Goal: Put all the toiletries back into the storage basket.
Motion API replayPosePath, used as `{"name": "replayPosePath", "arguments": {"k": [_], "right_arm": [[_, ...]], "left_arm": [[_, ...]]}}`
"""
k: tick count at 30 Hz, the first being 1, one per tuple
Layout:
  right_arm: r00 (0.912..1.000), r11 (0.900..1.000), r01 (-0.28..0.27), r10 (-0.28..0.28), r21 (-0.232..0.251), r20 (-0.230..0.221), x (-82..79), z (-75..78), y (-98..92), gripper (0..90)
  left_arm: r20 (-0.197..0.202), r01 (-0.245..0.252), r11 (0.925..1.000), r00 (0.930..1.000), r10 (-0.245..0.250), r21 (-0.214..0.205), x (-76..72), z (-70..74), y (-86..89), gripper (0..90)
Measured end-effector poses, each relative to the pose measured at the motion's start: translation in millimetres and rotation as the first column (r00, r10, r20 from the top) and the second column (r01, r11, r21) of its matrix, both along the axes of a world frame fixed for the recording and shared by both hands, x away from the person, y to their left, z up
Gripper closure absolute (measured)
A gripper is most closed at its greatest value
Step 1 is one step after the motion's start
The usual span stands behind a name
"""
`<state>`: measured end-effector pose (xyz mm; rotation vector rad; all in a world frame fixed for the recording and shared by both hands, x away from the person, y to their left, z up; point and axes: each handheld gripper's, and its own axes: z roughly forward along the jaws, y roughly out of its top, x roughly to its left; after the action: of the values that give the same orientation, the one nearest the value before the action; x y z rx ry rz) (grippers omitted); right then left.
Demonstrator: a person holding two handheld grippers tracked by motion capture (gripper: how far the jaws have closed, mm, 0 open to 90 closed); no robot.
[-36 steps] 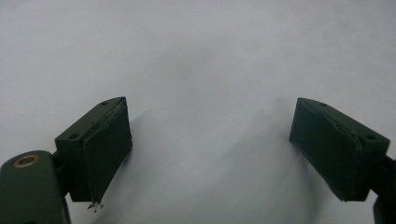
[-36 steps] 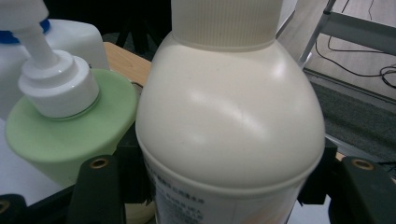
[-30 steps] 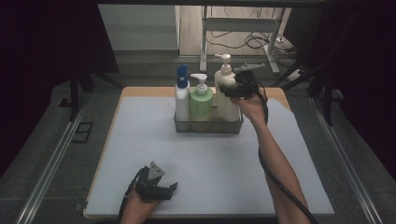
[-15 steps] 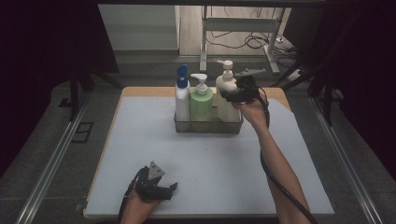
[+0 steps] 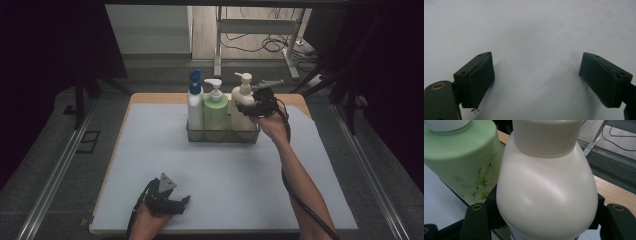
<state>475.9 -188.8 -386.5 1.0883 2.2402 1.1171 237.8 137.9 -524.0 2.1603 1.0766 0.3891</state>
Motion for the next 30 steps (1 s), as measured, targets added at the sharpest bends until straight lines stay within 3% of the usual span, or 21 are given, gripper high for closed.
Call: {"name": "replayPosePath", "arguments": {"k": [15,22,30], "right_arm": [[0.9995,0.9999,-0.006,0.005,-0.013,-0.03,-5.2,-16.4,-1.8,36.1],[0.9999,1.0,-0.008,0.008,0.002,-0.009,-8.4,-20.2,-4.1,35.1],[0.9995,0.9996,-0.028,0.028,-0.002,-0.015,-9.7,-26.5,-4.0,25.6]], "left_arm": [[0.001,0.0,1.0,1.0,0.0,0.0,0.0,0.0,0.0,12.4],[0.001,0.0,1.0,1.0,0.0,0.0,0.0,-0.1,0.0,12.4],[0.001,0.0,1.0,1.0,0.0,0.0,0.0,-0.1,0.0,12.4]]}}
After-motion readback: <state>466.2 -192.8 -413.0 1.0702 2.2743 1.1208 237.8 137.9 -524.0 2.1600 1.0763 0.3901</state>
